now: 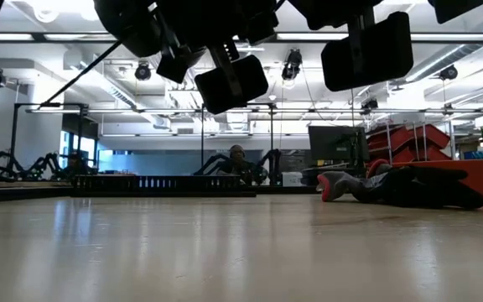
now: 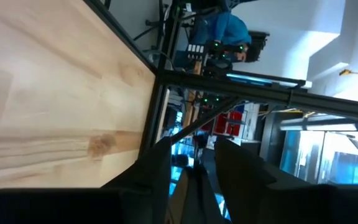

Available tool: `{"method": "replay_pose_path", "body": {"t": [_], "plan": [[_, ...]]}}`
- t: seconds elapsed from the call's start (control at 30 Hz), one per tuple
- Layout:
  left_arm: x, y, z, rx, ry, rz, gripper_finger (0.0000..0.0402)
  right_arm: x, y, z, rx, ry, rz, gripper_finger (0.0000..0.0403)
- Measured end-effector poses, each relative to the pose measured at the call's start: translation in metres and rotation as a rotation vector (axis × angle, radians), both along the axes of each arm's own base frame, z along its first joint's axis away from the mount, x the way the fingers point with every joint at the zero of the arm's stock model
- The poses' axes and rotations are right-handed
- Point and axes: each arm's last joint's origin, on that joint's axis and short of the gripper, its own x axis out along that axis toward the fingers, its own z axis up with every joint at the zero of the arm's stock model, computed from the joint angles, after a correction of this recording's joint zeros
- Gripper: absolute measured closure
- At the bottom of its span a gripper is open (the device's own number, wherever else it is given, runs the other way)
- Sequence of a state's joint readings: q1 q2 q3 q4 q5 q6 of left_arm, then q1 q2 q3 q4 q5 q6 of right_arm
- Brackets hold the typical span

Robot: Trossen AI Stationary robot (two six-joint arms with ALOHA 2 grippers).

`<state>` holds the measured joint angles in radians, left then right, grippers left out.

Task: Ziptie cables
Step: Wrap the black zip tie on the cable

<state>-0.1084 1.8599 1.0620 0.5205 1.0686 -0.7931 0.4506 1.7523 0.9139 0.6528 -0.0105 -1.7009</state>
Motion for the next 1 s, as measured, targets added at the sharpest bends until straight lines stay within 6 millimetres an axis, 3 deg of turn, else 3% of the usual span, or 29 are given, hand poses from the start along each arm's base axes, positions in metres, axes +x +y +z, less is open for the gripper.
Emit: {"method": "replay_pose_path", "body": {"t": [0.3,0.67,1.0], "plan": [[0.000,0.000,-0.002,0.014,0.000,0.004,0.0401,0.009,-0.001,0.007,-0.015,0.063,0.029,0.0334],[-0.001,0.000,-0.003,0.016,0.015,0.005,0.0401,0.011,-0.002,0.008,-0.019,0.085,0.045,0.0335],[-0.001,0.001,-0.004,0.019,0.025,0.008,0.0401,0.011,-0.002,0.007,-0.021,0.097,0.052,0.0365]]}}
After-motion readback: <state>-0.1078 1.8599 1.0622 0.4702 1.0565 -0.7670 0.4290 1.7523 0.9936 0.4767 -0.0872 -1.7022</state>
